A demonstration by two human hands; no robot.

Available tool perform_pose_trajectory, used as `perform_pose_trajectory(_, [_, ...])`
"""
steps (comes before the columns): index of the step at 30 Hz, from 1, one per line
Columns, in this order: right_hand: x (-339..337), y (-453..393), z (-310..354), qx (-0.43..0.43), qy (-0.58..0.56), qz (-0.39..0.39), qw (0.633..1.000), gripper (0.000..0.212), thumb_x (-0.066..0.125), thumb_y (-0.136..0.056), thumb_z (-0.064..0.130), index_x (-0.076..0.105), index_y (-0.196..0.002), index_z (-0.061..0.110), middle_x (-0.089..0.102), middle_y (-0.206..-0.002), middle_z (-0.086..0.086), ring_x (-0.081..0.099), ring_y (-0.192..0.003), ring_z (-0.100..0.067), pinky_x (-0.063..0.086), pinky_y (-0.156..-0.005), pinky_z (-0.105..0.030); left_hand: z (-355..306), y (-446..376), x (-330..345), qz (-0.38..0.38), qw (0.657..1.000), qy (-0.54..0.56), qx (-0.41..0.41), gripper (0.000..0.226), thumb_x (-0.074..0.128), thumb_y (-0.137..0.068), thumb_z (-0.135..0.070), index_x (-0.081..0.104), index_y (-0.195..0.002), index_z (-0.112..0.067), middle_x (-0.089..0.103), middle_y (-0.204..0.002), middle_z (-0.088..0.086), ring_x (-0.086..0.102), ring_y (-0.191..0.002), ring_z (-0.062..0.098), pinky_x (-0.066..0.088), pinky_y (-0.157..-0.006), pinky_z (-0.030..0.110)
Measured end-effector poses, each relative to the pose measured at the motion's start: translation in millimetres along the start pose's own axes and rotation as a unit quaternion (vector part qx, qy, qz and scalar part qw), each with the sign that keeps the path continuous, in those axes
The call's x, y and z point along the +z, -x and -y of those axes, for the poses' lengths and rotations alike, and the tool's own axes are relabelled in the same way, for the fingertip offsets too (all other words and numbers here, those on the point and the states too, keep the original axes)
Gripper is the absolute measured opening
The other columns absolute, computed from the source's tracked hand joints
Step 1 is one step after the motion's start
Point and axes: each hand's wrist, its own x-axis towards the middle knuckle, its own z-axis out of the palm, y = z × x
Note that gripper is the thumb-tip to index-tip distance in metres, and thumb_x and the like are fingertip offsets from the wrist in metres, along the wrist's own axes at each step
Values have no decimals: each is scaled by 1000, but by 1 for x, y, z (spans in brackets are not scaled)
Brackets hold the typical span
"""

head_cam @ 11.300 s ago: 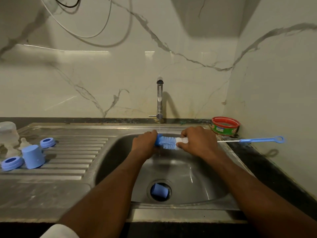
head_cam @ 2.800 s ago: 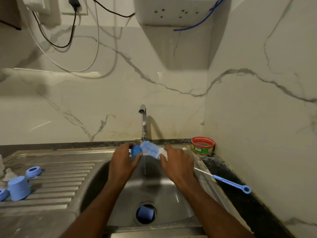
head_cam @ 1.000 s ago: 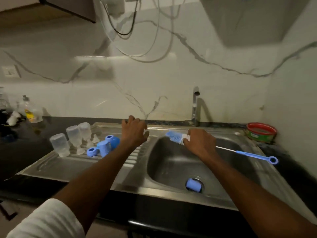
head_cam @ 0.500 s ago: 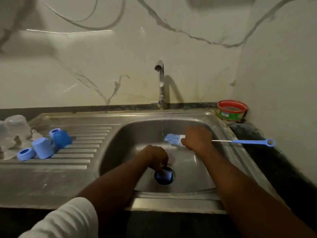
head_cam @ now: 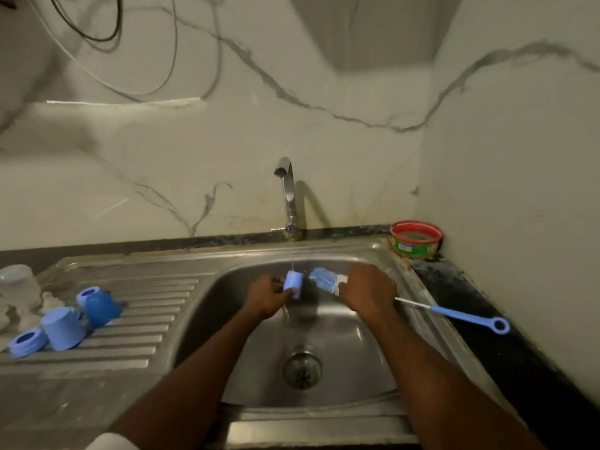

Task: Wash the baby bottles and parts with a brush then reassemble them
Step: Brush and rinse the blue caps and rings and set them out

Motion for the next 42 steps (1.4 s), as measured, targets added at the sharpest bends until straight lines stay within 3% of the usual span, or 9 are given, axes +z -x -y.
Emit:
perform_pose_trajectory(3, [-1,0,4,4,-14,-15,1000,26,62,-95,36,68,-116,21,69,-120,-5,67,-110,-26,53,-85,-34,-22,-7,3,-34,972,234,-7,44,66,-97,-38,60,-133,-13,72,-115,9,71,-101,23,58,-92,46])
perform_pose_trajectory(6, [0,-2,5,12,-28,-22,999,33,63,-94,42,66,-120,22,68,-123,-4,66,-113,-26,53,-87,-36,-43,-15,15,-17,946,323,13,42,63,-100,-31,53,-137,-14,67,-122,12,69,-102,20,60,-87,38])
perform_pose_trajectory(11, [3,-3,8,18,-20,-21,999,39,67,-92,44,64,-125,21,67,-125,-5,65,-112,-26,53,-85,-36,-34,-19,14,-64,970,233,31,40,67,-97,-35,53,-129,-16,63,-116,-1,62,-95,6,53,-77,20])
perform_pose_trajectory(15, [4,-1,11,8,-15,-23,1000,42,64,-94,47,61,-128,21,65,-127,-5,64,-114,-25,50,-85,-33,-13,-18,12,-66,989,122,44,40,71,-94,-32,54,-124,-11,63,-113,1,60,-95,9,41,-68,11])
perform_pose_trajectory(20, [-2,2,16,-2,-16,-35,999,36,63,-96,46,62,-122,21,67,-120,-4,65,-108,-23,41,-74,-30,-23,-24,5,-93,968,229,33,38,64,-99,-32,53,-132,-15,65,-122,7,64,-100,17,49,-72,18])
perform_pose_trajectory(27, [-5,5,15,3,-16,-36,999,35,65,-94,44,61,-121,21,66,-119,-3,64,-108,-22,40,-73,-29,-15,-22,19,-31,965,255,50,37,59,-101,-30,50,-134,-15,61,-131,11,63,-110,20,56,-97,44])
perform_pose_trajectory(34, [-4,1,14,21,-28,-37,999,38,65,-95,45,60,-124,22,66,-122,-3,64,-109,-21,49,-83,-32,-27,-14,11,-38,965,230,123,38,71,-94,-27,52,-127,-23,60,-116,-13,60,-101,-3,48,-77,11])
perform_pose_trajectory(37, [-3,2,15,18,-20,-43,999,38,62,-96,47,60,-124,23,66,-123,-3,64,-110,-22,49,-84,-33,-23,-13,6,-50,963,223,146,37,72,-93,-30,53,-125,-28,62,-116,-16,62,-104,-1,51,-79,13])
perform_pose_trajectory(42, [-2,3,15,14,-15,-49,999,38,61,-96,49,60,-124,23,66,-122,-3,64,-109,-21,45,-77,-31,-21,-13,0,-71,939,315,122,31,61,-100,-33,55,-130,-28,65,-120,-2,68,-104,14,61,-85,35])
